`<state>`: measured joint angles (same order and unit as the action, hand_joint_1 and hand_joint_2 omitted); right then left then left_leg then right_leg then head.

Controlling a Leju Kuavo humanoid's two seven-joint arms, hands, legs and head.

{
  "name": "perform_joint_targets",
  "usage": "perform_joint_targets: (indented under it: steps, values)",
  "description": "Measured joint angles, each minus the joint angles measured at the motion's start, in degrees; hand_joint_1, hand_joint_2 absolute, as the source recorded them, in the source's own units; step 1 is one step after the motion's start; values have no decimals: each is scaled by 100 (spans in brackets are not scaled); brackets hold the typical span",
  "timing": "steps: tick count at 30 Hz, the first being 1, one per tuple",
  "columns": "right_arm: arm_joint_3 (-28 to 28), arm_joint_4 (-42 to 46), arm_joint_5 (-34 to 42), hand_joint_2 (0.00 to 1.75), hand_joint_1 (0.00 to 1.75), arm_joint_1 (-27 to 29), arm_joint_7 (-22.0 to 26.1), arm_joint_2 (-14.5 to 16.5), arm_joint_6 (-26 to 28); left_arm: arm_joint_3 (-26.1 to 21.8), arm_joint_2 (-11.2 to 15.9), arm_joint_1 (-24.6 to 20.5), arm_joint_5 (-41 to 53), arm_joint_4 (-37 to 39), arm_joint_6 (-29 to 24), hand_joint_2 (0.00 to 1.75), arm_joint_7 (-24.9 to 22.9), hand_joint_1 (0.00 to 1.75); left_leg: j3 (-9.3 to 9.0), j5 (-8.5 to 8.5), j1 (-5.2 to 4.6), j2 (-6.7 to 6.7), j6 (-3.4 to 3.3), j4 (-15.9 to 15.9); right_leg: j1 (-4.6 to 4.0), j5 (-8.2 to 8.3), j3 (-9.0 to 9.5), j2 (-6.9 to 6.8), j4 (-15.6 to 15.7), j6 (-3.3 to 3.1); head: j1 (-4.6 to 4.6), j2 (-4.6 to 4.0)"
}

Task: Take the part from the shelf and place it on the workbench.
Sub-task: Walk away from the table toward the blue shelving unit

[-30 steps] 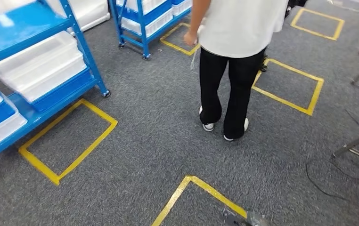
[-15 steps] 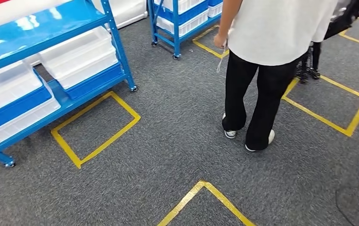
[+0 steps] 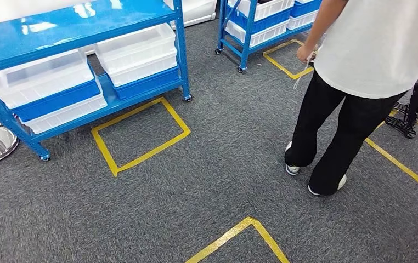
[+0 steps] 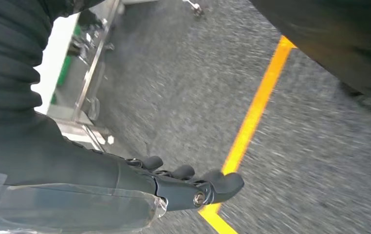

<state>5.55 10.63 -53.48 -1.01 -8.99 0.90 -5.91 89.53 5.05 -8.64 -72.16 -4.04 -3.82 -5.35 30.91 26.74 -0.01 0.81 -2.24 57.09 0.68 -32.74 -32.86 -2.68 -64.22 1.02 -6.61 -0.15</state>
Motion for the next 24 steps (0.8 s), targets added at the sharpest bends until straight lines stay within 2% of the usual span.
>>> perform_joint_targets:
  steps: [1, 2, 3, 4, 5, 6, 8, 9, 10, 11, 12, 13, 14, 16, 17, 18, 19, 20, 21, 23, 24]
  values:
    - [-2, -3, 9, 175, 0, 15, 0, -2, -6, 0, 0, -13, 31, 0, 2, 175, -5, 0, 16, -14, 1, -69, -18, -2, 5, -190, -183, 149, -364, 15, 1, 0]
    - [-2, -8, 18, 175, 0, 28, 0, -7, -16, 0, 0, -23, 58, 0, 2, 175, -8, 0, 31, -21, 1, -144, -29, 1, 6, -337, -372, 214, -734, 25, -1, 0]
    - [-2, -14, 22, 175, 0, 36, -1, -14, -27, 0, 0, -28, 84, 0, -1, 175, -13, 0, 38, -25, 1, -227, -33, 5, 7, -388, -506, 238, -987, 33, -1, 0]
    - [-2, -19, 27, 175, 0, 42, -1, -22, -37, 0, 0, -30, 111, 0, -9, 175, -20, 0, 38, -26, 2, -315, -33, 12, 8, -320, -550, 250, -1046, 36, -1, 0]
    - [-2, -23, 34, 175, 0, 47, -1, -27, -43, 0, -1, -29, 140, 0, -20, 175, -26, 0, 34, -23, 5, -405, -27, 23, 11, -142, -485, 272, -873, 32, -1, 0]
    - [-2, -25, 46, 175, 0, 50, 3, -31, -45, 0, -2, -31, 172, 0, -31, 175, -32, 0, 30, -17, 8, -494, -17, 41, 16, 97, -333, 335, -518, 23, -1, 0]
    - [-2, -30, 74, 175, 0, 57, 17, -33, -68, 0, -8, -50, 246, 0, -48, 175, -39, 0, 54, 6, 2, -651, 30, 95, 27, 402, -26, 580, 188, -12, 0, 0]
    - [-2, -33, 82, 175, 0, 57, 34, -33, -84, 0, -10, -63, 286, 0, -56, 175, -44, 0, 78, 12, 4, -713, 63, 118, 27, 449, 53, 663, 380, -28, 0, 0]
    - [-2, -35, 83, 175, 0, 53, 54, -33, -99, 0, -11, -70, 327, 0, -66, 175, -53, 0, 108, 11, 5, -774, 101, 127, 21, 432, 77, 687, 443, -49, 1, 0]
    - [-2, -36, 79, 175, 0, 40, 76, -32, -106, 0, -9, -71, 367, 0, -76, 175, -66, 0, 131, 4, 12, -839, 141, 125, 22, 437, 81, 622, 463, -72, 2, 0]
    - [-2, -36, 72, 175, 0, 25, 95, -23, -109, 0, -6, -67, 394, 2, -85, 175, -79, 0, 145, 5, 19, -842, 175, 131, 27, 449, 90, 547, 484, -108, 1, 0]
    - [-2, -36, 61, 175, 0, 14, 106, -14, -110, 0, -3, -64, 414, 3, -89, 175, -96, 0, 177, 50, 15, -757, 206, 186, 37, 459, 102, 470, 508, -152, 3, 0]
    - [-2, -36, 48, 175, 0, 10, 110, -5, -111, 0, 1, -70, 428, 5, -90, 175, -113, 0, 250, 157, 13, -610, 232, 342, 49, 468, 109, 386, 532, -192, 4, 0]
    - [-2, -37, 20, 175, 0, 32, 110, 3, -120, 0, 7, -101, 451, 7, -86, 175, -134, 0, 546, 517, 19, -273, 278, 959, 44, 466, 110, 217, 548, -241, 7, 0]
    - [-1, -38, 10, 175, 0, 45, 110, 2, -123, 0, 9, -113, 462, 7, -84, 175, -140, 0, 730, 689, 32, -197, 300, 1332, 38, 460, 106, 131, 547, -249, 7, 0]
    - [-1, -39, 4, 131, 0, 55, 111, 3, -126, 0, 11, -116, 472, 7, -79, 175, -145, 0, 864, 778, 46, -160, 320, 1608, 34, 455, 105, 52, 546, -249, 7, 0]
    - [0, -40, 1, 87, 0, 59, 111, 4, -127, 0, 11, -111, 479, 7, -70, 175, -152, 0, 903, 757, 58, -137, 334, 1695, 31, 448, 106, -16, 545, -245, 7, 0]
    - [-1, -40, -4, 44, 0, 57, 111, 5, -130, 0, 11, -103, 485, 7, -57, 175, -165, 0, 828, 633, 69, -119, 340, 1561, 31, 439, 114, -70, 544, -235, 7, 0]
    - [-1, -40, -10, 0, 0, 51, 107, 8, -134, 0, 14, -97, 495, 7, -38, 175, -184, 0, 647, 439, 74, -95, 336, 1231, 32, 430, 127, -113, 544, -222, 7, 0]
    - [-2, -40, -7, 0, 0, 35, 65, 14, -132, 0, 28, -95, 532, 9, 2, 175, -234, 0, 227, 138, 60, -14, 293, 450, 22, 408, 156, -178, 539, -182, 5, 0]
    - [-2, -40, 8, 0, 0, 23, 27, 17, -120, 0, 38, -95, 555, 10, 17, 175, -259, 0, 101, 75, 45, 17, 266, 216, 15, 402, 165, -202, 535, -154, 5, 0]
